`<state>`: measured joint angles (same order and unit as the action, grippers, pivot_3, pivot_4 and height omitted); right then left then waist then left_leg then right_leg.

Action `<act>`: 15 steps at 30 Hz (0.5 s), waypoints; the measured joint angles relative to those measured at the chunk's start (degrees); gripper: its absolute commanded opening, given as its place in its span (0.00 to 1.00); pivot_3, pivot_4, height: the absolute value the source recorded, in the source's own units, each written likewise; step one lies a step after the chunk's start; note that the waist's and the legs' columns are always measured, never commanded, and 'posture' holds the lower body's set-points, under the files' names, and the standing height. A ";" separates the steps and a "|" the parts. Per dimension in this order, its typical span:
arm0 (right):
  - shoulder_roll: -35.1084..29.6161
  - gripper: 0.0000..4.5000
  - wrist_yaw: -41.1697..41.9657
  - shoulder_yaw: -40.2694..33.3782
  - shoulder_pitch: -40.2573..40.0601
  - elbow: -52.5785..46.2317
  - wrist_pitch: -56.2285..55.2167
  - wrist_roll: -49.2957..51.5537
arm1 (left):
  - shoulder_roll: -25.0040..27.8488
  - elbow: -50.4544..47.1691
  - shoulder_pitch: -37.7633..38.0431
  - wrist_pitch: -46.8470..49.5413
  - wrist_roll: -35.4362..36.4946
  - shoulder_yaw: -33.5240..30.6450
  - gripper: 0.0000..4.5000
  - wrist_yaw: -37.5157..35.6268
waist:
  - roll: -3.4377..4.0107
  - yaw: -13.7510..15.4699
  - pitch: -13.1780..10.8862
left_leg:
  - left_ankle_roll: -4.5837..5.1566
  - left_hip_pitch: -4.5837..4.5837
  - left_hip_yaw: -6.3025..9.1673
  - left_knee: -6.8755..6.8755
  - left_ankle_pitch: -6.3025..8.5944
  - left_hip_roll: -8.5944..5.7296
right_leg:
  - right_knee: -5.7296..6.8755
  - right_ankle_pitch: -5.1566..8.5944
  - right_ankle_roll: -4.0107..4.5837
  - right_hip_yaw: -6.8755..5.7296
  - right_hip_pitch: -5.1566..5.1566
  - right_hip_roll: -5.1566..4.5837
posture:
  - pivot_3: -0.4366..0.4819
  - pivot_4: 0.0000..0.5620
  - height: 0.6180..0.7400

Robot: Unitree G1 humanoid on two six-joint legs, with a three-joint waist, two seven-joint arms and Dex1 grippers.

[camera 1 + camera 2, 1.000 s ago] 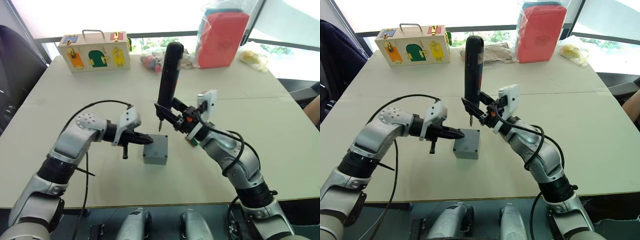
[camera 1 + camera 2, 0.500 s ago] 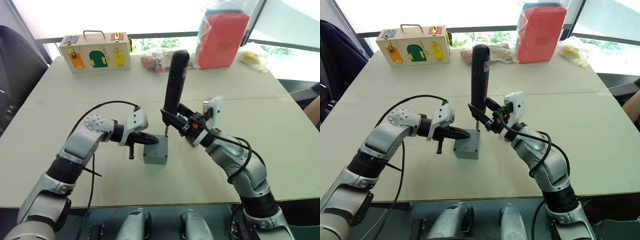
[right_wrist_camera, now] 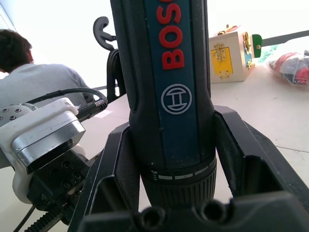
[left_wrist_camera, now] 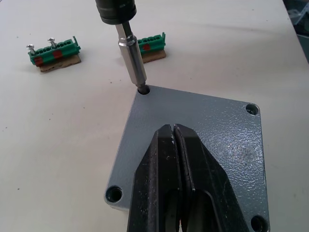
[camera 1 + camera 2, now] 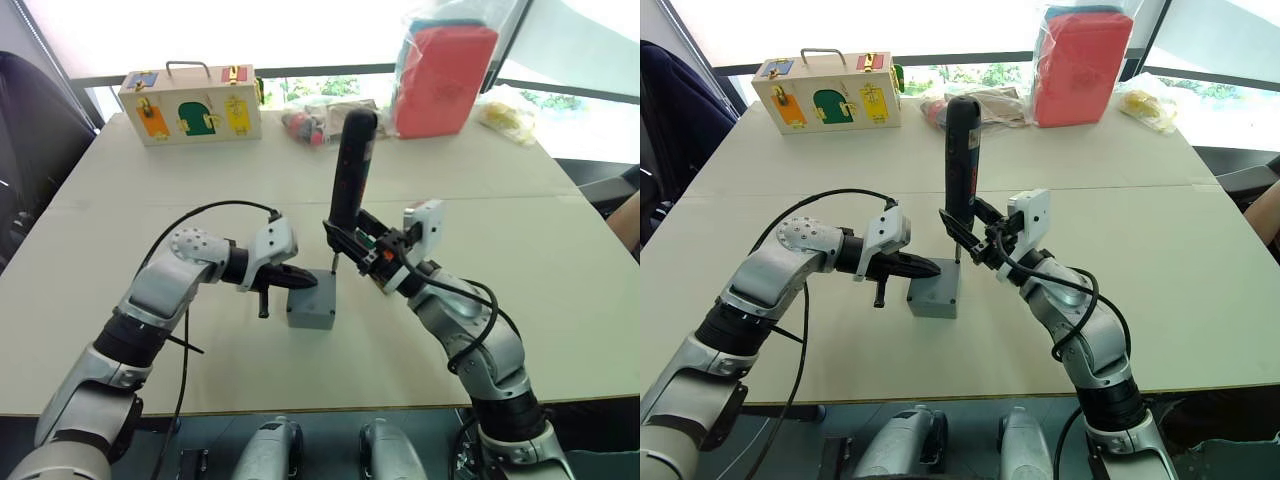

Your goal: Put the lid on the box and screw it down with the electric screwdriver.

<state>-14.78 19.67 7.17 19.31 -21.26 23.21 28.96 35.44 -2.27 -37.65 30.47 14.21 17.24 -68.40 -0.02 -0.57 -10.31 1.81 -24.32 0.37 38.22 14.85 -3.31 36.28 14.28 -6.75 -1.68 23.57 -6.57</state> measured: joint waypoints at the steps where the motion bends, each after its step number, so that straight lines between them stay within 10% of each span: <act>1: 0.05 0.40 0.07 -0.25 0.00 0.01 0.20 0.07 | 0.00 0.00 0.00 -0.07 -0.03 0.01 0.00 -0.09 | 0.00 0.01 0.00 | 0.00 0.00 0.00 0.00 0.00 0.00 | 0.00 0.00 0.00 0.00 0.00 0.00 | 0.48 0.27 1.00; 15: 0.52 0.40 3.44 -0.35 -4.77 0.68 -4.68 -3.49 | -0.02 -0.28 1.04 -0.11 -1.02 0.57 0.00 -0.12 | -0.11 0.00 0.32 | 0.13 0.96 0.00 -0.19 0.11 0.01 | -0.16 0.03 0.02 0.01 -0.90 0.01 | 0.48 0.27 1.00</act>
<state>-14.26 23.11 6.82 14.55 -20.58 18.54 25.48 35.42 -2.56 -36.61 30.36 13.19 17.80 -68.52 -0.14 -0.57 -9.99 1.94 -23.36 0.38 38.03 14.95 -3.30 36.12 14.32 -6.73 -1.67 22.67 -6.57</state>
